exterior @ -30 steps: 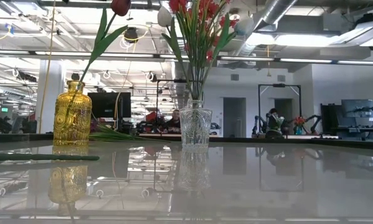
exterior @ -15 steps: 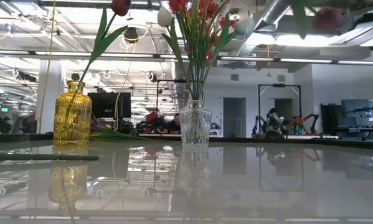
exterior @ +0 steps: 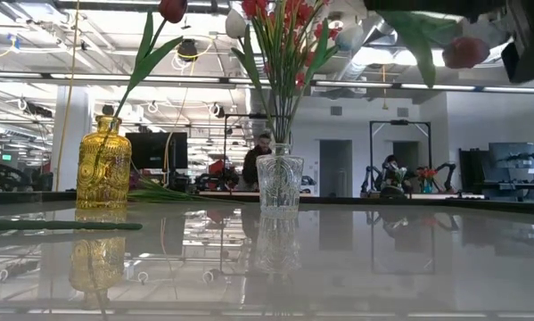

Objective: Sort flowers into vase by color
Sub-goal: Put the red tulip into the yellow vase

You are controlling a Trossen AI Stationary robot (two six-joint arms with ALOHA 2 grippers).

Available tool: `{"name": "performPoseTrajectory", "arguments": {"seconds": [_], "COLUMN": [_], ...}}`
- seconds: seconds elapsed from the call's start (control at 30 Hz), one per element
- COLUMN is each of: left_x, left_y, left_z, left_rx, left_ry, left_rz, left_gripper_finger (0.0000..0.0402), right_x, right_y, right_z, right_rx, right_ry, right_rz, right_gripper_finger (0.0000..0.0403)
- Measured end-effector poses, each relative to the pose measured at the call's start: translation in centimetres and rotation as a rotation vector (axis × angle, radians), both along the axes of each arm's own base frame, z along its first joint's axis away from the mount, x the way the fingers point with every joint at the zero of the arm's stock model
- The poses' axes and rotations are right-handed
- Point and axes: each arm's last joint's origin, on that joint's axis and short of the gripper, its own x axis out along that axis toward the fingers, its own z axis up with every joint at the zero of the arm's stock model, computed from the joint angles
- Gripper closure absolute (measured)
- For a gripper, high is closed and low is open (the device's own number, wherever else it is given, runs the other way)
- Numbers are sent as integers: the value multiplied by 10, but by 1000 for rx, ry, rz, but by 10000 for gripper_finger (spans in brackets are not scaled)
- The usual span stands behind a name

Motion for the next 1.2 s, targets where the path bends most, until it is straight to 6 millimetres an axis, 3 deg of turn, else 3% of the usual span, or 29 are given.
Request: {"name": "performPoseTrajectory", "arguments": {"seconds": [0.1,0.27,0.47,0.7,0.87,1.07,1.2], "left_x": [18,42,62,79,102,127,136], "left_y": [-23,-57,-79,-90,-93,-87,-83], "left_z": [-10,-35,-64,-99,-126,-148,-157], "left_rx": [43,105,101,85,46,35,17], "left_ry": [12,119,264,438,537,632,678], "left_rz": [-41,40,123,269,348,302,260], "left_gripper_finger": [262,262,262,262,262,262,262], "right_x": [4,12,22,34,55,87,106], "right_y": [-1,-6,-13,-26,-32,-31,-29], "right_z": [3,6,3,2,-17,-44,-49], "right_rx": [7,3,78,131,117,3,-2], "right_ry": [-2,12,35,56,70,118,110], "right_rz": [1,11,99,151,148,128,104], "right_gripper_finger": [385,385,385,385,385,385,385]}}
